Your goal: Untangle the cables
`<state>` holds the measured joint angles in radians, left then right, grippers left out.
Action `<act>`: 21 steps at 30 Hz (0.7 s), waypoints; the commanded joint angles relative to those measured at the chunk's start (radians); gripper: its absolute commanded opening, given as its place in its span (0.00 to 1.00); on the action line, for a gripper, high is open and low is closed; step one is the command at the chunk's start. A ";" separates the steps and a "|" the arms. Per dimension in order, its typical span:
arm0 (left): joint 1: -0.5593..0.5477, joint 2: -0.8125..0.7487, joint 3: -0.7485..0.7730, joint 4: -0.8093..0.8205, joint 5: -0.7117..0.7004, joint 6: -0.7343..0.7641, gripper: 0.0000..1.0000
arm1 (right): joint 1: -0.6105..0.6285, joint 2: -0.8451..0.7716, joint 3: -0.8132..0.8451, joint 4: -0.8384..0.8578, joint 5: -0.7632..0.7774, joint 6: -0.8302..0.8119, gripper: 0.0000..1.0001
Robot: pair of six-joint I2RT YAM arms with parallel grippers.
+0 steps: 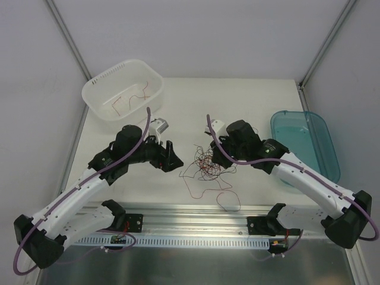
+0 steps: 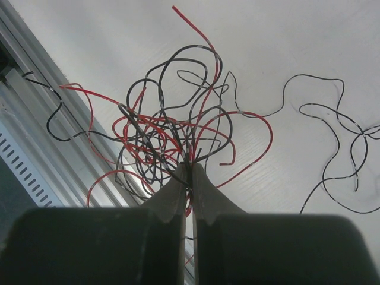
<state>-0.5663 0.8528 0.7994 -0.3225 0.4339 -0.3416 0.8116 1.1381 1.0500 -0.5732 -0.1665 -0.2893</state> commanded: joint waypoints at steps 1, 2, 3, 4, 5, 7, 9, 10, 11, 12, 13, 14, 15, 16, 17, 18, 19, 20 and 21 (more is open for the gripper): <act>-0.110 0.072 0.063 0.102 -0.060 0.064 0.75 | 0.029 0.020 0.067 0.016 0.030 -0.022 0.01; -0.130 0.090 0.069 0.103 -0.067 0.079 0.75 | 0.035 0.025 0.070 0.016 0.033 -0.022 0.01; -0.145 0.107 0.076 0.102 -0.082 0.085 0.73 | 0.046 0.032 0.071 0.016 0.038 -0.021 0.00; -0.179 0.136 0.087 0.102 -0.095 0.088 0.70 | 0.050 0.037 0.073 0.018 0.042 -0.021 0.01; -0.188 0.149 0.089 0.103 -0.107 0.093 0.67 | 0.054 0.040 0.076 0.019 0.045 -0.019 0.01; -0.211 0.181 0.093 0.105 -0.139 0.095 0.58 | 0.063 0.045 0.074 0.024 0.048 -0.017 0.01; -0.227 0.209 0.099 0.106 -0.150 0.096 0.53 | 0.070 0.046 0.074 0.030 0.050 -0.016 0.01; -0.234 0.216 0.104 0.108 -0.156 0.095 0.49 | 0.072 0.046 0.073 0.032 0.050 -0.014 0.00; -0.248 0.224 0.104 0.108 -0.161 0.093 0.43 | 0.072 0.048 0.071 0.033 0.050 -0.014 0.01; -0.256 0.236 0.110 0.111 -0.164 0.095 0.38 | 0.074 0.046 0.070 0.038 0.050 -0.013 0.01; -0.262 0.244 0.112 0.115 -0.179 0.095 0.34 | 0.074 0.046 0.068 0.039 0.050 -0.011 0.01; -0.271 0.250 0.115 0.117 -0.185 0.093 0.26 | 0.074 0.046 0.065 0.041 0.050 -0.011 0.01; -0.274 0.264 0.124 0.117 -0.190 0.092 0.22 | 0.074 0.045 0.061 0.045 0.048 -0.011 0.01; -0.276 0.270 0.129 0.115 -0.190 0.089 0.16 | 0.074 0.043 0.059 0.049 0.048 -0.008 0.00; -0.276 0.278 0.135 0.115 -0.207 0.076 0.06 | 0.072 0.042 0.055 0.049 0.048 -0.008 0.01; -0.277 0.282 0.144 0.115 -0.225 0.066 0.00 | 0.074 0.040 0.050 0.050 0.056 -0.005 0.01; -0.276 0.282 0.149 0.117 -0.245 0.049 0.00 | 0.074 0.038 0.036 0.050 0.061 -0.005 0.01; -0.276 0.276 0.155 0.115 -0.308 0.040 0.00 | 0.074 0.029 0.024 0.052 0.068 -0.002 0.00; -0.276 0.260 0.162 0.114 -0.343 0.033 0.00 | 0.072 0.025 0.012 0.055 0.085 0.001 0.01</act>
<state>-0.8379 1.1336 0.9047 -0.2440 0.2131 -0.2829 0.8799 1.1881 1.0752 -0.5526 -0.1127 -0.2916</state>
